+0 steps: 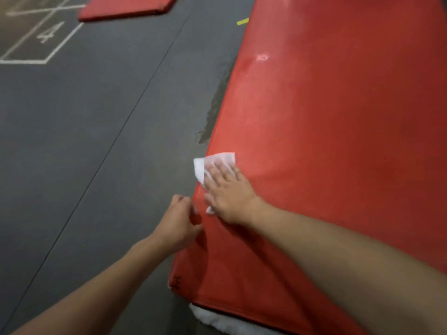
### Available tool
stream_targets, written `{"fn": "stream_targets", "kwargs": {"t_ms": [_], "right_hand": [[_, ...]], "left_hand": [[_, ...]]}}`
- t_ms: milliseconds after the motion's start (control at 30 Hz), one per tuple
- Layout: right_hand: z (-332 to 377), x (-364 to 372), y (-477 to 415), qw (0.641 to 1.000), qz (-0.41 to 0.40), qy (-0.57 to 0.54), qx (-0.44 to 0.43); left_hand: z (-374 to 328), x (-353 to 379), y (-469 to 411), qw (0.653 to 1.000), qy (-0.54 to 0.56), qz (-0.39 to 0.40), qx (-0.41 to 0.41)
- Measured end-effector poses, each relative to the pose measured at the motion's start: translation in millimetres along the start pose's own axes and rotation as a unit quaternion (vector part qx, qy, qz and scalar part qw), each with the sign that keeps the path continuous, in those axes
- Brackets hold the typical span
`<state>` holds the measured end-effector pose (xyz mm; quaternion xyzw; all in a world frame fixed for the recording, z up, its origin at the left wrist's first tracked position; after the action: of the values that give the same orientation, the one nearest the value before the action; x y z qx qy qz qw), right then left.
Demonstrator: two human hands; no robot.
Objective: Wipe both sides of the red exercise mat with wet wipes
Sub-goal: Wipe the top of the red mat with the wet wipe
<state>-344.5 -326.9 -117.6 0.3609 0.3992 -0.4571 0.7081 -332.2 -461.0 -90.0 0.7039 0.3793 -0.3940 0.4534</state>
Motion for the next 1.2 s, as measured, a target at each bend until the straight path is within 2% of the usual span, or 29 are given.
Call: {"fn": "stream_targets", "kwargs": {"t_ms": [100, 133, 233, 300, 367, 433, 500, 600, 633, 733, 767, 867, 900, 1033, 1067, 1100, 1167, 1200], "right_hand": [[25, 21, 30, 0.994, 0.050, -0.015, -0.099], [22, 20, 34, 0.993, 0.050, -0.018, -0.107], [-1, 1, 20, 0.999, 0.002, -0.008, -0.050], [-8, -3, 15, 1.000, -0.017, -0.005, -0.006], [-2, 10, 20, 0.999, -0.006, -0.018, -0.030], [-1, 16, 26, 0.994, 0.025, 0.008, -0.105], [-14, 3, 11, 0.994, 0.020, 0.016, -0.109], [-30, -13, -6, 0.999, -0.036, 0.000, 0.008], [-26, -10, -3, 0.999, -0.038, -0.006, -0.001], [-17, 4, 13, 0.993, 0.017, 0.032, -0.109], [-25, -1, 10, 0.993, 0.022, 0.040, -0.105], [-51, -25, -8, 0.998, -0.034, 0.022, 0.040], [-47, -23, -8, 0.998, -0.042, 0.011, 0.052], [-17, 7, 25, 0.992, 0.024, 0.043, -0.113], [-25, 3, 26, 0.991, 0.027, 0.054, -0.116], [-38, -4, 19, 0.994, 0.009, 0.062, -0.089], [-59, -19, 13, 0.998, -0.027, 0.037, 0.032], [-60, -18, 14, 0.997, -0.041, 0.024, 0.062]], "left_hand": [[-18, -11, 8, 0.999, 0.000, 0.037, -0.010], [-23, -14, 14, 0.999, -0.023, 0.040, -0.011], [-35, -16, 23, 0.997, -0.069, 0.034, 0.025], [-43, -18, 15, 0.997, -0.063, 0.008, 0.045], [-41, -18, 5, 1.000, -0.014, -0.022, 0.003], [-39, -13, 1, 0.999, 0.008, -0.025, -0.026], [-33, -4, 0, 0.999, -0.004, -0.029, -0.036], [-32, -3, -5, 0.998, -0.062, -0.016, -0.016], [-33, -1, -8, 0.996, -0.095, -0.002, -0.003], [-40, 4, -16, 0.980, -0.194, 0.036, 0.008], [-42, 6, -17, 0.975, -0.218, 0.038, 0.006], [-44, 8, -20, 0.966, -0.256, 0.014, 0.014], [-44, 7, -21, 0.966, -0.257, 0.008, 0.020], [-42, 8, -21, 0.971, -0.236, -0.007, 0.040], [-42, 8, -19, 0.971, -0.234, -0.013, 0.042], [-41, 9, -19, 0.971, -0.236, -0.020, 0.043], [-42, 10, -19, 0.970, -0.237, -0.023, 0.047], [-42, 11, -18, 0.971, -0.235, -0.023, 0.046]]}}
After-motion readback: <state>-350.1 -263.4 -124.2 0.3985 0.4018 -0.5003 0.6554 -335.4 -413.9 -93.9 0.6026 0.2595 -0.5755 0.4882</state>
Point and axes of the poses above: each hand's wrist, its own y-axis away from the middle knuckle, its own x-axis out of the palm, z = x × y, the point moved 5 cm from there along -y, towards the middle knuckle, and after that the axes turned 13 degrees about -y, right-handed, at the moved point
